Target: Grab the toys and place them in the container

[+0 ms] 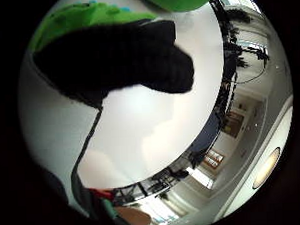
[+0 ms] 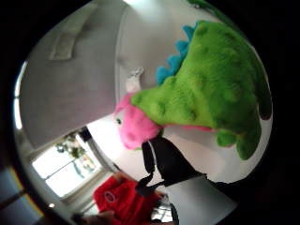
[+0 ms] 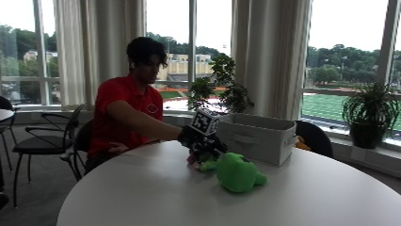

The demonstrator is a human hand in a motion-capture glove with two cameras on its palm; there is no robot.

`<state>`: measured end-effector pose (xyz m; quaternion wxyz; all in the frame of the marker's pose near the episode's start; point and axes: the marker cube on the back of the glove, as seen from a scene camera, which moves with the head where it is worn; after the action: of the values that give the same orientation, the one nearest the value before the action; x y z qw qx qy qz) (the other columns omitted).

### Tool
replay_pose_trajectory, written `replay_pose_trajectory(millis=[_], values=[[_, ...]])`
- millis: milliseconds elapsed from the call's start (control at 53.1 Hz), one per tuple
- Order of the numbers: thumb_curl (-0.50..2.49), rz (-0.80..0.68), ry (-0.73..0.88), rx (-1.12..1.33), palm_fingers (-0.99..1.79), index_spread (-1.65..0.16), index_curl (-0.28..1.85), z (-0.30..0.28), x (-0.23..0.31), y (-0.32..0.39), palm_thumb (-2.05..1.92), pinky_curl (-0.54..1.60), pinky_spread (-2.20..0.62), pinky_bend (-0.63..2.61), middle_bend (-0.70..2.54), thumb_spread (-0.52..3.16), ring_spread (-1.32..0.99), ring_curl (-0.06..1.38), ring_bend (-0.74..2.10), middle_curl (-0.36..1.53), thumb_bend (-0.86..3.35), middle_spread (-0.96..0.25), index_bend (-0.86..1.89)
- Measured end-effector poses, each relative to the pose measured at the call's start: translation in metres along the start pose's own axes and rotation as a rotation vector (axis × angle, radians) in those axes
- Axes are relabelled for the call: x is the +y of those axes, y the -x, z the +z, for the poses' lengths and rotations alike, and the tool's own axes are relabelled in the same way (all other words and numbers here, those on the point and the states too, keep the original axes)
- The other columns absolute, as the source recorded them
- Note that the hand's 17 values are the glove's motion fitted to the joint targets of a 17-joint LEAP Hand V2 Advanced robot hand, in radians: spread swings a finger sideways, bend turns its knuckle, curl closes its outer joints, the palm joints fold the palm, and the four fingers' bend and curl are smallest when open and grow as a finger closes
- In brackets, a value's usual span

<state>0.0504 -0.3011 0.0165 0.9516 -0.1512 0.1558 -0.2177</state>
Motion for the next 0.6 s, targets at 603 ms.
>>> replay_pose_trajectory(millis=[603], values=[[0.41,0.199,-0.241,-0.026,0.66,-0.43,0.28,0.020,-0.029,0.029,0.29,0.30,-0.23,1.18,0.24,1.23,-0.19,0.34,0.59,0.20,0.14,-0.19,0.36]])
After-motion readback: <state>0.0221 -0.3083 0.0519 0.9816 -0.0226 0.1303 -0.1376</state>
